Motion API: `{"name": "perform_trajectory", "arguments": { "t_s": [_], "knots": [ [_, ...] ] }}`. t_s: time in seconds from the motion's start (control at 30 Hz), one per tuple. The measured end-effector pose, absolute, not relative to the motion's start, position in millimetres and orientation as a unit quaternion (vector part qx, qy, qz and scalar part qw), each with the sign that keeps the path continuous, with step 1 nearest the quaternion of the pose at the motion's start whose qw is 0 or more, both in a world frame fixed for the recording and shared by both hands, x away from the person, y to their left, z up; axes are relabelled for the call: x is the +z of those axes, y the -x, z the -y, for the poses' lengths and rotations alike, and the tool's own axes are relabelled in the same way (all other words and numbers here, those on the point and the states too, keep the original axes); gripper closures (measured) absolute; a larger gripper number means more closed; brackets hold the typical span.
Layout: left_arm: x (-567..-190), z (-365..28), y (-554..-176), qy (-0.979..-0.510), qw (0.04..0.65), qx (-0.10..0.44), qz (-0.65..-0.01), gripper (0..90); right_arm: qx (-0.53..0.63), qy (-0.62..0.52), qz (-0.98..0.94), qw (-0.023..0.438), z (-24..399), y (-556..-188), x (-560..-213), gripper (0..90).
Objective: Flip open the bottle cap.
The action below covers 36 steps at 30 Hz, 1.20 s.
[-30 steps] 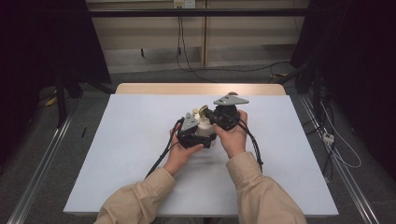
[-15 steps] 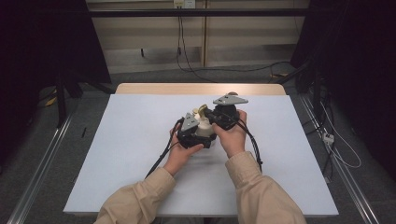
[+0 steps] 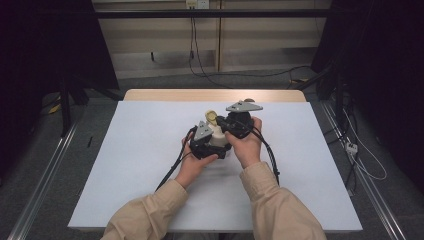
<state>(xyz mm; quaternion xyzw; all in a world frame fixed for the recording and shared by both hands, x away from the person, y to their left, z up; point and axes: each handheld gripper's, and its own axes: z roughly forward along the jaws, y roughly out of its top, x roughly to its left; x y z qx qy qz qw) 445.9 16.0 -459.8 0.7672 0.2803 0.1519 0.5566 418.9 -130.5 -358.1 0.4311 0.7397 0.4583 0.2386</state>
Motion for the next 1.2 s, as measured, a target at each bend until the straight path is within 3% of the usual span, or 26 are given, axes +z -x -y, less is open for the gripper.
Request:
{"name": "perform_trajectory", "arguments": {
  "t_s": [0.1, 0.43, 0.57, 0.97, 1.2],
  "knots": [
    [-459.7, -16.1, -445.9, -0.767, 0.556, 0.153, -0.28, 4.3, 0.458, -0.431, -0.738, 0.244, 131.0, -417.2, -356.7, 80.1],
    [-459.6, -18.5, -447.3, -0.774, 0.548, 0.141, -0.285, 3.6, 0.476, -0.433, -0.729, 0.232, 142.9, -408.1, -358.1, 43.6],
    [-459.3, -20.5, -445.8, -0.776, 0.544, 0.133, -0.29, 3.6, 0.487, -0.438, -0.722, 0.223, 152.2, -401.4, -360.3, 34.6],
    [-457.1, -38.1, -436.3, -0.799, 0.515, 0.108, -0.291, 4.1, 0.517, -0.441, -0.702, 0.21, 177.1, -378.1, -369.0, 23.3],
    [-446.4, -62.9, -426.9, -0.795, 0.515, 0.128, -0.293, 4.6, 0.519, -0.432, -0.709, 0.204, 188.1, -363.0, -381.2, 20.1]
  ]
}}
